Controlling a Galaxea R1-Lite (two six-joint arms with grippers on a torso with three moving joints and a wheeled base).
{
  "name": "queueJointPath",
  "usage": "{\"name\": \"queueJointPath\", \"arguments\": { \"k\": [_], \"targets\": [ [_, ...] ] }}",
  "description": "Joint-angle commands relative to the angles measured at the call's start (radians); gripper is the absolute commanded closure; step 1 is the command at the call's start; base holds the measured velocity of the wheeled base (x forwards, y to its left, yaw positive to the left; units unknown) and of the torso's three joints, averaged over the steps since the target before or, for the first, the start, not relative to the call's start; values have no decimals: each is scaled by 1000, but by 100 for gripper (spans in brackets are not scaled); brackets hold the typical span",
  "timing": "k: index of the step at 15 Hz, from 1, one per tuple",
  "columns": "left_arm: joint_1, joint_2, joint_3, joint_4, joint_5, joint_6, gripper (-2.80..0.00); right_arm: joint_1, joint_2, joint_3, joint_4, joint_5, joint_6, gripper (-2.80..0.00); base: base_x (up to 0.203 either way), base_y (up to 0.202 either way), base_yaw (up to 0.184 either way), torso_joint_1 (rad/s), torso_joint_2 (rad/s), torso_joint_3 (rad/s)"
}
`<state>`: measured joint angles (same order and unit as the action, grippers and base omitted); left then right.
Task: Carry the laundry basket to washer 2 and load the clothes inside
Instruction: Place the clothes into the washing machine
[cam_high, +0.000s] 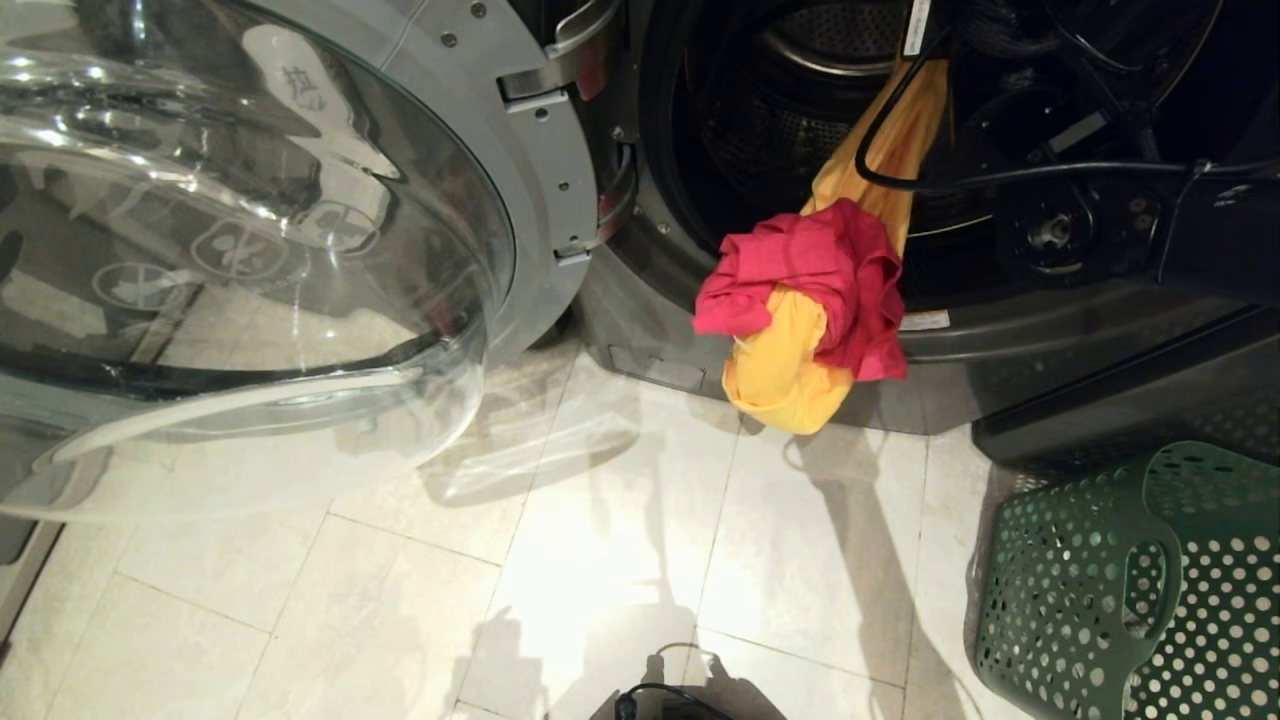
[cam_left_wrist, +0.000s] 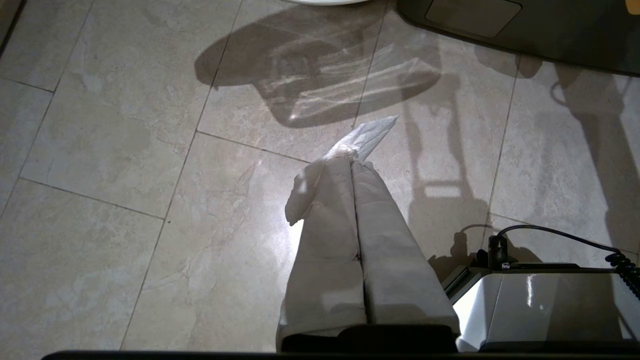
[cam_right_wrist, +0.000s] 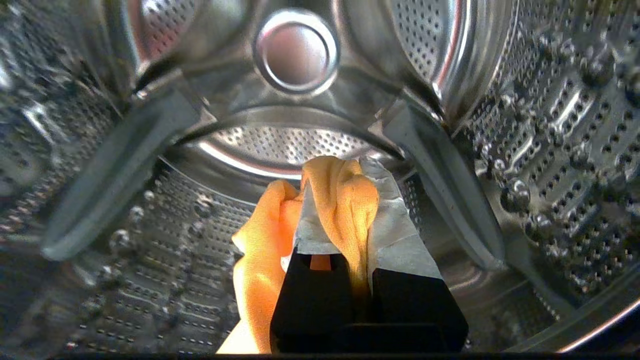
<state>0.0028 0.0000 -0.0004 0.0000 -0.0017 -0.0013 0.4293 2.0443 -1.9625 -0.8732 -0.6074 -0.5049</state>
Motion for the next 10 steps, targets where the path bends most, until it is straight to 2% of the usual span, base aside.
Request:
{"name": "queueJointPath", "arguments": {
  "k": [1,10],
  "targets": [
    [0,2,0,0,0,0,0,7,-20,-1,-6,-3,-13,0,0,0,0,0,0,0],
    [0,2,0,0,0,0,0,22,-29,2,-7,-3,-20,0,0,0,0,0,0,0]
  ]
}}
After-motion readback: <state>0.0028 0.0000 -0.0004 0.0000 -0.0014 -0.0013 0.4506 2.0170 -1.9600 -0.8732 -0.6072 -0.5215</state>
